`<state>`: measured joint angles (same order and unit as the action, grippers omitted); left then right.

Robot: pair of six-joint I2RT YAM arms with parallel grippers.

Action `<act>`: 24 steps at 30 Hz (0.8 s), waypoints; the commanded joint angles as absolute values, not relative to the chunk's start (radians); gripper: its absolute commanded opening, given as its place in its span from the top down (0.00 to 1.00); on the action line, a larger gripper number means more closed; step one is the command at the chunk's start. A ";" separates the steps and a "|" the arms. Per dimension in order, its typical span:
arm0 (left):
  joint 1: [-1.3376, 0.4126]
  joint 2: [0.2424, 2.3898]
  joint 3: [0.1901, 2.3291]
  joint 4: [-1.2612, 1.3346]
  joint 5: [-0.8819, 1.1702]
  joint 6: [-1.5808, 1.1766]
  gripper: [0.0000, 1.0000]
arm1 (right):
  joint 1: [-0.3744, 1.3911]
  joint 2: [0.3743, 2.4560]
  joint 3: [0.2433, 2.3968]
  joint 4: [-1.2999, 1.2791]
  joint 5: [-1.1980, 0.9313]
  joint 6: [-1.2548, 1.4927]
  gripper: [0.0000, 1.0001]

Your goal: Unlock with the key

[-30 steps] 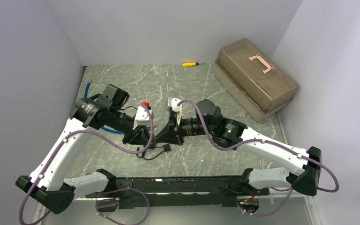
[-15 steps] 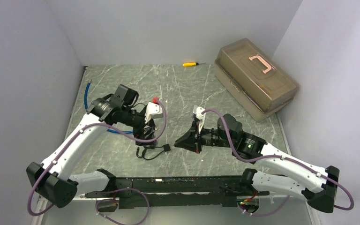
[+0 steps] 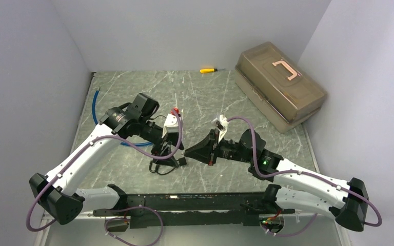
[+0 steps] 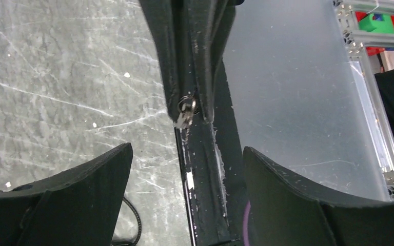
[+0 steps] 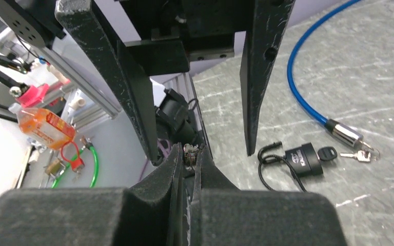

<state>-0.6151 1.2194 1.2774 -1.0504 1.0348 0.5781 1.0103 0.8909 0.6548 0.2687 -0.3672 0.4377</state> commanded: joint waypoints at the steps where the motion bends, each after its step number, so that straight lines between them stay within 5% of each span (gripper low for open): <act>1: -0.615 1.177 1.304 -1.095 1.129 0.621 0.18 | 1.008 0.920 0.658 0.496 -0.374 0.505 1.00; 6: -0.615 1.155 1.309 -1.099 1.110 0.624 0.32 | 1.007 0.942 0.669 0.507 -0.364 0.509 1.00; 13: -0.615 1.130 1.312 -1.076 1.044 0.595 0.71 | 1.007 0.968 0.689 0.487 -0.363 0.502 1.00; 24: -0.609 1.120 1.290 -1.024 0.991 0.538 0.67 | 1.008 0.984 0.706 0.488 -0.389 0.505 1.00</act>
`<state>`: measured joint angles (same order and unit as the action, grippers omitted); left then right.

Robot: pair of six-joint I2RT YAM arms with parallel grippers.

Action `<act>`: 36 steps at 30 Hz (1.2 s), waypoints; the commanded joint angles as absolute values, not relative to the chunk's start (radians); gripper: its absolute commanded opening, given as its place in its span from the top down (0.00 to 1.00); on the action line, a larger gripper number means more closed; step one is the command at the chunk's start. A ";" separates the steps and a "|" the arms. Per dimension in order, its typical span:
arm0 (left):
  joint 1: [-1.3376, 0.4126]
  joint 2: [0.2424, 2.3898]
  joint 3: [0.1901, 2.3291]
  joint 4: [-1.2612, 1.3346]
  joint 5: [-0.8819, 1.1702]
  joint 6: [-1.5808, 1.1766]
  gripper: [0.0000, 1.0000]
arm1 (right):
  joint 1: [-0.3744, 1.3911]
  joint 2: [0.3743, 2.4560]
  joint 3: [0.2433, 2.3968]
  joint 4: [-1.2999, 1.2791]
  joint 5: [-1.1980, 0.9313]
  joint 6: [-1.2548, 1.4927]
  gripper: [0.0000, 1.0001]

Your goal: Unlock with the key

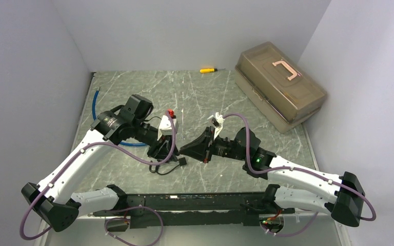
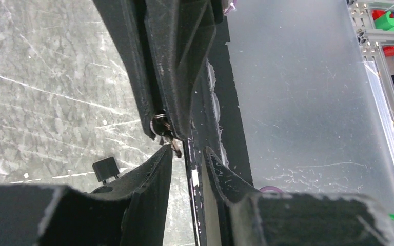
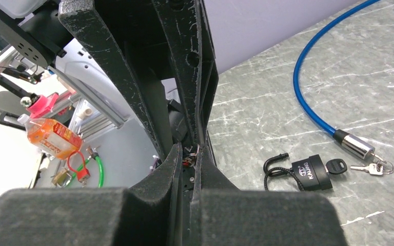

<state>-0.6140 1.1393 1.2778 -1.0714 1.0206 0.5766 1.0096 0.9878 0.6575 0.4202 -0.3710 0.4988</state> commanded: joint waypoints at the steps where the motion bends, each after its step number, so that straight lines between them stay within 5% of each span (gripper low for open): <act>1: -0.608 1.121 1.288 -1.011 0.972 0.525 0.68 | 1.009 0.984 0.706 0.490 -0.391 0.506 1.00; 6: -0.602 1.124 1.283 -0.977 0.922 0.483 0.75 | 1.009 0.985 0.700 0.491 -0.399 0.506 1.00; 11: -0.598 1.124 1.276 -0.968 0.915 0.474 1.00 | 1.010 0.986 0.700 0.496 -0.401 0.507 1.00; 18: -0.588 1.118 1.296 -1.007 0.967 0.515 1.00 | 1.009 0.986 0.701 0.473 -0.398 0.507 1.00; 19: -0.588 1.117 1.298 -1.018 0.967 0.521 1.00 | 1.010 0.986 0.702 0.464 -0.399 0.506 0.98; 23: -0.591 1.118 1.308 -1.068 0.936 0.576 1.00 | 1.008 0.970 0.733 0.381 -0.423 0.466 0.62; 27: -0.612 1.121 1.328 -1.099 0.840 0.605 1.00 | 1.002 0.942 0.810 0.232 -0.431 0.364 0.43; 36: -0.646 1.203 1.510 -1.300 0.691 0.673 1.00 | 0.939 0.918 0.916 0.056 -0.453 0.233 0.46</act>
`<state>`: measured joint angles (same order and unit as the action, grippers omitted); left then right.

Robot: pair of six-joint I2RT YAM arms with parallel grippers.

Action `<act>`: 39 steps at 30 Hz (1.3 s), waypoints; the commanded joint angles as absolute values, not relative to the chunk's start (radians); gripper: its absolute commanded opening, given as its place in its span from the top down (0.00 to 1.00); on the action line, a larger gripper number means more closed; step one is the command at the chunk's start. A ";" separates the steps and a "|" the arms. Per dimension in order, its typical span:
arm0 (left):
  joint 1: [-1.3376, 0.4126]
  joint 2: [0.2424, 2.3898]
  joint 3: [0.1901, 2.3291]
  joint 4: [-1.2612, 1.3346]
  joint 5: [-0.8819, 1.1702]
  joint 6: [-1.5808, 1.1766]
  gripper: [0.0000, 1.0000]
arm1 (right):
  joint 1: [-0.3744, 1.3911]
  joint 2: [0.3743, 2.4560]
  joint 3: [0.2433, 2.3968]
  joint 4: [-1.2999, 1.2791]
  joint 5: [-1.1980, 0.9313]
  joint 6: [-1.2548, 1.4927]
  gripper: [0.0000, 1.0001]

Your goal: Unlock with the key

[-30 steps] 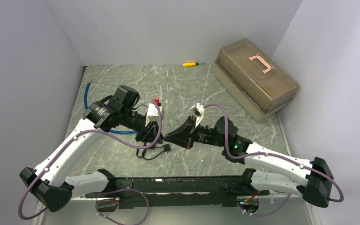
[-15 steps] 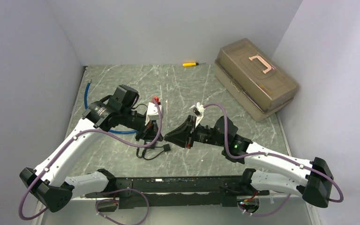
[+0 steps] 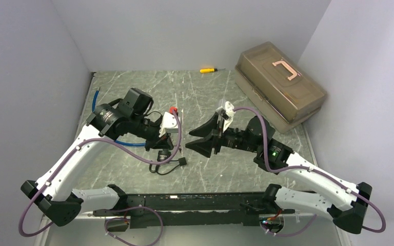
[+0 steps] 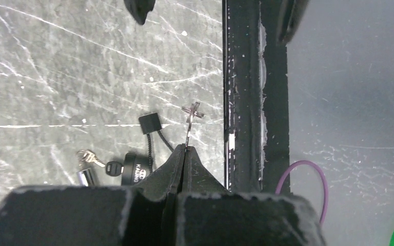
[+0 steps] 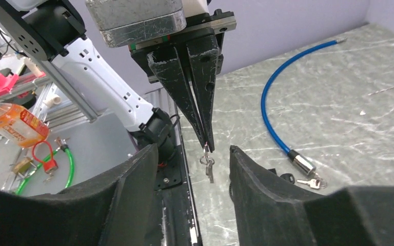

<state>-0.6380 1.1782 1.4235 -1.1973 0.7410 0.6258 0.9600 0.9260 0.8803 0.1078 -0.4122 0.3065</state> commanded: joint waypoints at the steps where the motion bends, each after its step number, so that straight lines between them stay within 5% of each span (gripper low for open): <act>1: -0.647 1.199 1.513 -1.299 0.697 0.672 1.00 | 0.936 0.928 0.917 0.057 -0.470 0.230 0.48; 15: -0.675 1.195 1.517 -1.324 0.740 0.661 1.00 | 0.935 1.088 1.038 0.060 -0.687 0.222 0.68; 39: -0.675 1.209 1.536 -1.338 0.761 0.655 1.00 | 0.945 1.179 1.103 0.003 -0.740 0.191 0.77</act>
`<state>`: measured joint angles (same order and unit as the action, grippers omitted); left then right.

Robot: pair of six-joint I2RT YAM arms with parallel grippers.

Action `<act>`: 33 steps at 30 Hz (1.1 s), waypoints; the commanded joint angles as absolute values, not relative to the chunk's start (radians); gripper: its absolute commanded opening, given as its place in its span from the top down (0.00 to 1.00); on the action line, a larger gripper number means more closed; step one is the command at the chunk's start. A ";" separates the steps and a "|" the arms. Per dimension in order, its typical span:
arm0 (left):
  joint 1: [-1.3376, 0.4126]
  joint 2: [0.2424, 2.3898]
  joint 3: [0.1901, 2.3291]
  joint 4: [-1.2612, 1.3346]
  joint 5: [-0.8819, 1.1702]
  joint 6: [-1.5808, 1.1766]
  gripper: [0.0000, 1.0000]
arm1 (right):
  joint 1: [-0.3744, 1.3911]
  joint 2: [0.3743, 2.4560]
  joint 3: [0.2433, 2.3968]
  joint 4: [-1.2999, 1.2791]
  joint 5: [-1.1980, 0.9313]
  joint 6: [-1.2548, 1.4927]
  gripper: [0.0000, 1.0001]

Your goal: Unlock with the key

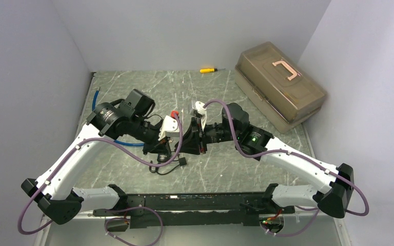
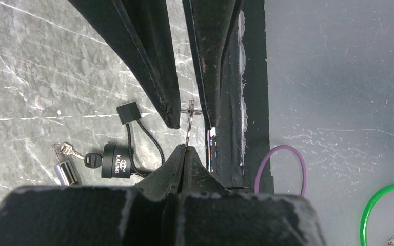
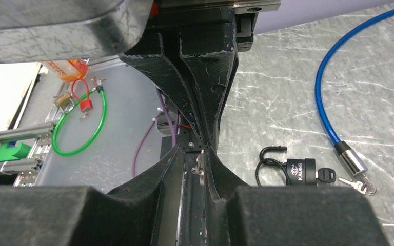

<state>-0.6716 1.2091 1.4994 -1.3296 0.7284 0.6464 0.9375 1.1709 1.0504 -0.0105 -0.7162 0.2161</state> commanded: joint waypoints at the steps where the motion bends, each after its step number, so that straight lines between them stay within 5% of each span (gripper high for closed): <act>1: -0.675 1.209 1.537 -1.338 0.761 0.655 1.00 | 0.946 1.183 1.105 0.003 -0.743 0.190 0.78; 10: -0.676 1.210 1.539 -1.341 0.762 0.655 1.00 | 0.954 1.194 1.115 -0.056 -0.736 0.163 0.72; 18: -0.676 1.210 1.543 -1.339 0.767 0.651 1.00 | 0.956 1.185 1.103 -0.034 -0.724 0.172 1.00; 33: -0.675 1.212 1.536 -1.319 0.745 0.632 1.00 | 0.965 1.181 1.102 -0.079 -0.745 0.200 1.00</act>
<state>-0.6724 1.2091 1.5040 -1.3376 0.7391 0.6418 0.9527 1.1950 1.0664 -0.0776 -0.7120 0.1799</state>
